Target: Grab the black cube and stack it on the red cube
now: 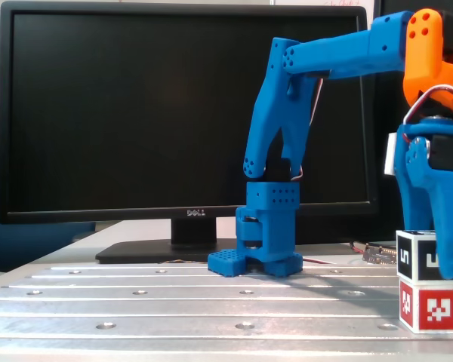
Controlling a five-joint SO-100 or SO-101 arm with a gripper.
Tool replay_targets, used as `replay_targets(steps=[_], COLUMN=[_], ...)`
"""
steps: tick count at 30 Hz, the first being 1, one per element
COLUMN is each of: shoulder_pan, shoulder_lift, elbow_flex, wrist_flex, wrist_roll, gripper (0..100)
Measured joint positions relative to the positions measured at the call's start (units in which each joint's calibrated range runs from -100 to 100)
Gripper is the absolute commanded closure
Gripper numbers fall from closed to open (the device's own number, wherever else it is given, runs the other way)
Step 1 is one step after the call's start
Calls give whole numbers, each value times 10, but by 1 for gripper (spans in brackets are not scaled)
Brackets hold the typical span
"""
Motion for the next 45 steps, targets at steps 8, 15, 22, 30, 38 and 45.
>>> replay_targets(steps=[8, 15, 22, 30, 38, 45], shoulder_pan=[0, 0, 0, 8, 67, 130], shoulder_lift=[0, 0, 0, -2, -47, -91], elbow_flex=[0, -58, -111, -123, -117, -83], wrist_flex=[11, 85, 124, 124, 124, 124], wrist_roll=[0, 2, 6, 38, 101, 155], gripper=[63, 63, 63, 79, 91, 99])
